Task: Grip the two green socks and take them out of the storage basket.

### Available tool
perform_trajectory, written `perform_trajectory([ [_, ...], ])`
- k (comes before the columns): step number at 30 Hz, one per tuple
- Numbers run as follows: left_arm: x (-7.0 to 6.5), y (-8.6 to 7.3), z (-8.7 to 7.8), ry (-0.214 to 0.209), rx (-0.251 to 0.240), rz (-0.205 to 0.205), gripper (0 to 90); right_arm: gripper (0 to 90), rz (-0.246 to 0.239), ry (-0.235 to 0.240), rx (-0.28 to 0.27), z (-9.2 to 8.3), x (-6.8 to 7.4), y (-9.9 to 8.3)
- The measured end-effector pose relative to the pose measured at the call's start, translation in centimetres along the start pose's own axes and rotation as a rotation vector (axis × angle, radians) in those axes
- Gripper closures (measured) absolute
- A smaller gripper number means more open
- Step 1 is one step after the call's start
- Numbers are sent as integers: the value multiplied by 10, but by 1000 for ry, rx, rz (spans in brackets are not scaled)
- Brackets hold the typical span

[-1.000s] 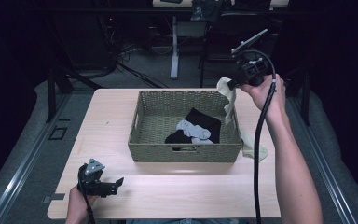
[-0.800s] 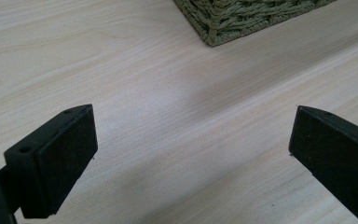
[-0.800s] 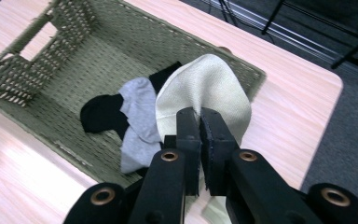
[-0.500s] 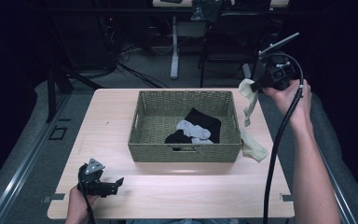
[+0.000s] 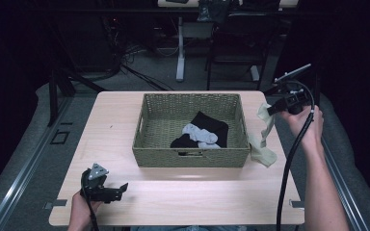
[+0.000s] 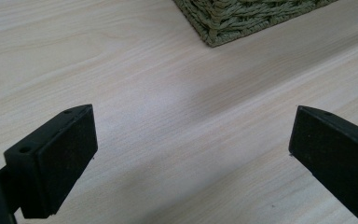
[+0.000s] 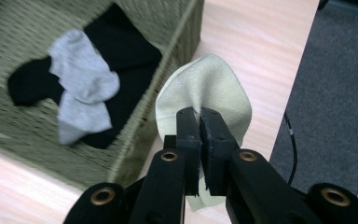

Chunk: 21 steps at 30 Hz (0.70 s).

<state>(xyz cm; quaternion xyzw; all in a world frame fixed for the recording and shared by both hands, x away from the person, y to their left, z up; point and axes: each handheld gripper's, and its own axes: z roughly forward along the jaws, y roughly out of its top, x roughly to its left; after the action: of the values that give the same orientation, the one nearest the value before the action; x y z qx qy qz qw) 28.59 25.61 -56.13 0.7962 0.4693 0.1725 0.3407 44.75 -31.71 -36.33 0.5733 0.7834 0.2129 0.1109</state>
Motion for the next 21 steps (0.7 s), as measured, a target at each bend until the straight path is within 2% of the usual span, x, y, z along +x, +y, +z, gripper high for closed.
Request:
perform_trajectory([
  [5, 0, 0, 0, 3, 1, -1, 11, 872, 28, 10, 16, 29, -9, -15],
  [6, 0, 0, 0, 3, 1, 3, 11, 872, 30, 3, 25, 35, -10, -17],
  [8, 0, 0, 0, 3, 1, -2, 11, 871, 34, 17, 29, 47, -11, -22],
  [10, 0, 0, 0, 2, 2, -1, 11, 871, 35, 5, 44, 60, -12, -27],
  [12, 0, 0, 0, 3, 1, 3, 11, 871, 49, 17, 48, 72, -14, -31],
  [21, 0, 0, 1, 4, 3, -2, 11, 868, 86, -4, 104, 122, -22, -47],
])
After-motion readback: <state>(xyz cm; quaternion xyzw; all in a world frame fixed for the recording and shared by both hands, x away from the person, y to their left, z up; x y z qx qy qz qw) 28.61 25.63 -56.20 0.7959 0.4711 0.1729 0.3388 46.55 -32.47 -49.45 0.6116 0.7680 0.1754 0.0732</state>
